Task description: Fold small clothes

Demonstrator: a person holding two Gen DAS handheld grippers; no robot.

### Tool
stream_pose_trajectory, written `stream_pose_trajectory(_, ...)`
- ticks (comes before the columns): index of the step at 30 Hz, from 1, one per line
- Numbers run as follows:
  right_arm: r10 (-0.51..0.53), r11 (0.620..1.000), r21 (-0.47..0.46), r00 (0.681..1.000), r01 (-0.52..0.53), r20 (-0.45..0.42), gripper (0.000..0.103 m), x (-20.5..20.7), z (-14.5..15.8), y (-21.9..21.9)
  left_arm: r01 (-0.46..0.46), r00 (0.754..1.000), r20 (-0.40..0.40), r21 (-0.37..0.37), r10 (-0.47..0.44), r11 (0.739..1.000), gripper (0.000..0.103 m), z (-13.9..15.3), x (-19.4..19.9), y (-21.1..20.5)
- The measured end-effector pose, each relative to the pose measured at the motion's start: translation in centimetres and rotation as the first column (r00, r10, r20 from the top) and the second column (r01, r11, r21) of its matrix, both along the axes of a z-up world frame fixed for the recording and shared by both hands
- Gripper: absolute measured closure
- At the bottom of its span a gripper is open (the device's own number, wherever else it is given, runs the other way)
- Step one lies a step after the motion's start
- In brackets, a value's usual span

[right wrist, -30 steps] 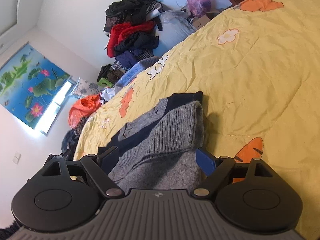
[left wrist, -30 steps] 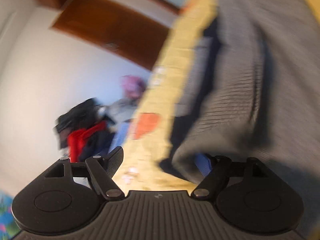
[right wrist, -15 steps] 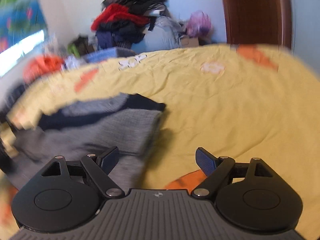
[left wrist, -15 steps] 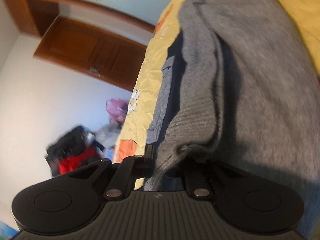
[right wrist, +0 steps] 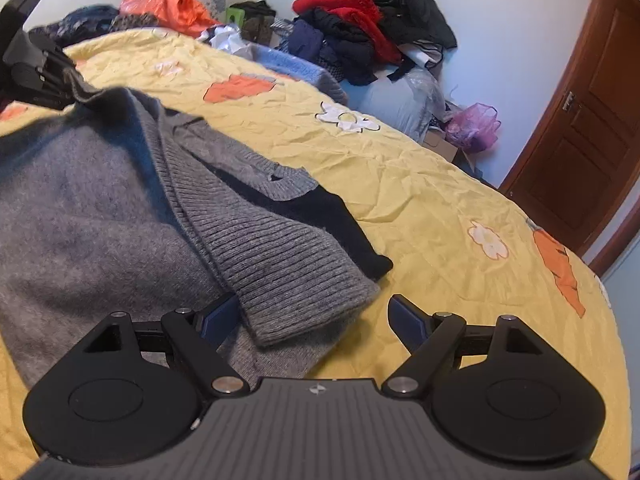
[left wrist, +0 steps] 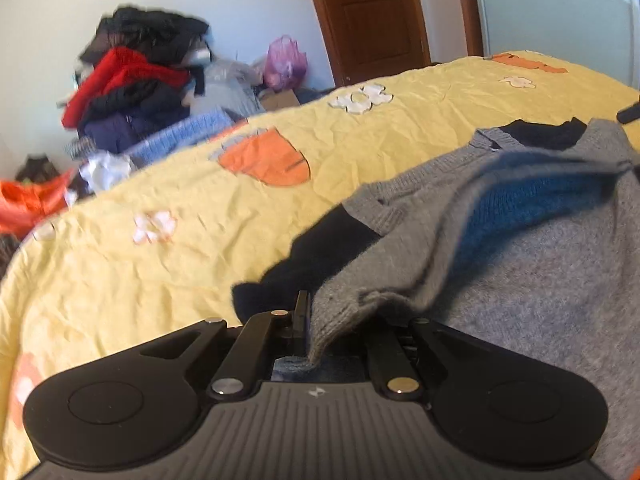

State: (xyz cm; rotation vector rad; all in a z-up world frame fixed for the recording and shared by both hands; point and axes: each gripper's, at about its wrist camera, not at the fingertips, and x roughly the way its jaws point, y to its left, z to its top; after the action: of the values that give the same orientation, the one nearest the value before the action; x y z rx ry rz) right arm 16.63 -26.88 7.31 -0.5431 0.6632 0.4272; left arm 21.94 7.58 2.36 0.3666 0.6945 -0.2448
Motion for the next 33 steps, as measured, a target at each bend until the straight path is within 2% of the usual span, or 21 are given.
stream_pose_trajectory(4, 0.060, 0.996, -0.061, 0.998, -0.059, 0.003, 0.023, -0.4, -0.2, 1.2, -0.025, 0.999, -0.029, -0.046, 0.023, 0.999, 0.096, 0.2, 0.7, 0.8)
stream_pose_trajectory(7, 0.135, 0.986, -0.099, 0.991, -0.132, 0.025, 0.023, -1.9, -0.1, 2.0, -0.013, 0.999, -0.033, -0.039, 0.011, 0.999, 0.096, 0.4, 0.7, 0.8)
stream_pose_trajectory(10, 0.183, 0.963, -0.206, 0.983, -0.174, 0.028, 0.024, -2.3, -1.3, 2.8, -0.011, 0.999, -0.035, -0.029, 0.010, 1.000, 0.096, 0.1, 0.6, 0.6)
stream_pose_trajectory(13, 0.169, 0.970, -0.179, 0.985, -0.162, 0.025, 0.026, -1.3, -1.2, 2.5, -0.017, 0.999, -0.036, -0.032, 0.016, 0.999, 0.096, -0.1, 0.7, 0.5)
stream_pose_trajectory(15, 0.155, 0.972, -0.187, 0.987, -0.144, 0.045, 0.033, -0.8, -0.8, 2.5, -0.013, 0.999, -0.031, -0.025, 0.012, 1.000, 0.096, -0.1, 0.6, 0.5)
stream_pose_trajectory(17, 0.115, 0.964, -0.253, 0.988, -0.085, 0.108, 0.052, 0.2, -0.9, 2.4, -0.017, 0.999, -0.034, -0.034, 0.016, 0.999, 0.096, 0.0, 0.6, 0.7)
stream_pose_trajectory(18, 0.072, 0.963, -0.268, 0.985, -0.028, 0.156, 0.058, 0.7, -0.7, 2.2, -0.021, 0.999, -0.037, -0.046, 0.019, 0.999, 0.096, 0.1, 0.7, 0.9)
stream_pose_trajectory(19, 0.031, 0.972, -0.236, 0.984, 0.012, 0.178, 0.063, 1.3, -0.2, 1.7, -0.025, 0.999, -0.041, -0.055, 0.023, 0.998, 0.096, 0.1, 0.8, 1.0)
stream_pose_trajectory(20, 0.004, 0.984, -0.178, 0.986, 0.025, 0.164, 0.063, 1.7, 0.4, 1.2, -0.028, 0.999, -0.044, -0.059, 0.025, 0.998, 0.096, 0.2, 0.8, 1.0)
stream_pose_trajectory(22, 0.014, 0.995, -0.100, 0.994, -0.004, 0.105, 0.063, 2.0, 0.8, 0.6, -0.024, 0.999, -0.045, -0.057, 0.022, 0.998, 0.096, 0.1, 0.8, 1.0)
stream_pose_trajectory(26, 0.053, 0.991, -0.125, 0.997, -0.046, 0.047, 0.062, 2.1, -0.5, 1.1, -0.034, 0.998, -0.048, -0.071, 0.030, 0.997, 0.096, -0.2, 1.0, 0.9)
stream_pose_trajectory(30, 0.016, 1.000, 0.007, 1.000, -0.016, 0.009, 0.062, 3.4, -0.1, 0.5, -0.029, 0.999, -0.035, -0.063, 0.026, 0.998, 0.096, -0.1, 0.8, 0.8)
stream_pose_trajectory(31, 0.026, 1.000, 0.018, 1.000, -0.026, 0.010, 0.070, 3.4, 0.0, 0.5, -0.026, 0.999, -0.023, -0.057, 0.025, 0.998, 0.096, 0.0, 0.6, 0.8)
stream_pose_trajectory(32, 0.038, 0.999, 0.025, 0.999, -0.038, 0.010, 0.089, 3.6, 0.1, 0.5, -0.021, 1.000, -0.006, -0.053, 0.021, 0.998, 0.096, 0.3, 0.3, 0.7)
stream_pose_trajectory(33, 0.052, 0.998, 0.036, 0.999, -0.052, 0.001, 0.088, 3.5, 0.4, 0.6, -0.015, 1.000, 0.016, -0.056, 0.016, 0.998, 0.096, 0.7, -0.1, 0.8)
